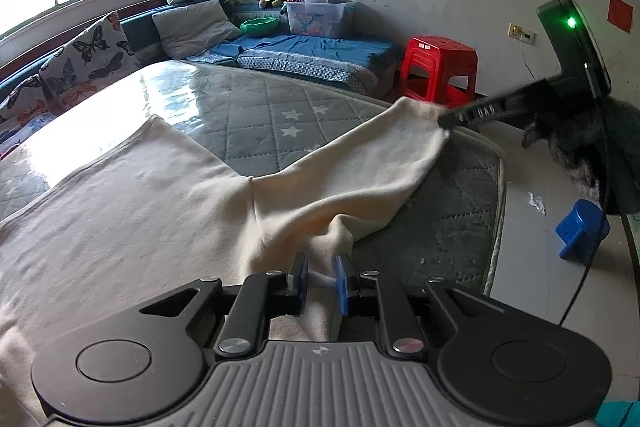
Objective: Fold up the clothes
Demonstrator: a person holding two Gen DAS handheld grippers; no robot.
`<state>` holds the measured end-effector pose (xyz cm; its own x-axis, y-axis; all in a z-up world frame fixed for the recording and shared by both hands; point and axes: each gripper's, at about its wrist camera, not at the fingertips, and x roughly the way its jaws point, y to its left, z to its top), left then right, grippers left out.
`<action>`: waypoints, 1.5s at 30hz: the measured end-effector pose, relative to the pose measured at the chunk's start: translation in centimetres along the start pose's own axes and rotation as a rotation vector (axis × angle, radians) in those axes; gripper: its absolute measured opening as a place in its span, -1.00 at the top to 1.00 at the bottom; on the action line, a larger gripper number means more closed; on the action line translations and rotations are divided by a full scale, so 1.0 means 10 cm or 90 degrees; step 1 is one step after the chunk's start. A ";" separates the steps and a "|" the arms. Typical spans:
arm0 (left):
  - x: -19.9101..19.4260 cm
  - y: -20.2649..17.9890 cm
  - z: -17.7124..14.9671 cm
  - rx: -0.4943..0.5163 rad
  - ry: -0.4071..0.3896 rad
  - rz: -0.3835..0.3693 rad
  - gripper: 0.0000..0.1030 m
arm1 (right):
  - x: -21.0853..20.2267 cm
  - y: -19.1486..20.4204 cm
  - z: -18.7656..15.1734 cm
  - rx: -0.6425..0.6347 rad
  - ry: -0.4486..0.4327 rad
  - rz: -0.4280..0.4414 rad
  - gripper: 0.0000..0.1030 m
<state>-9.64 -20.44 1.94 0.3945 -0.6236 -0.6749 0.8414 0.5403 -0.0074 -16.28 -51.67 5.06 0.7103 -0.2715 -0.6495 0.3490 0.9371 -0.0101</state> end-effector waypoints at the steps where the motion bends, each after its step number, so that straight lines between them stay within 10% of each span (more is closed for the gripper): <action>1: 0.00 -0.01 0.00 0.002 -0.001 -0.005 0.69 | -0.02 0.01 0.04 -0.005 -0.011 -0.004 0.92; 14: -0.04 -0.10 -0.01 0.022 -0.026 -0.058 0.82 | -0.11 0.21 0.53 -0.082 -0.114 -0.026 0.92; 32: -0.08 -0.02 -0.07 -0.013 -0.017 -0.065 0.59 | 0.40 0.07 0.34 -0.059 0.002 -0.087 0.86; 45: -0.24 0.24 -0.18 -0.081 -0.007 -0.020 0.52 | 0.63 0.59 0.24 -0.101 0.033 0.039 0.73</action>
<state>-9.27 -16.61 2.18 0.3733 -0.6477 -0.6642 0.8004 0.5869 -0.1225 -8.27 -48.41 2.75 0.6935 -0.2046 -0.6908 0.2019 0.9756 -0.0862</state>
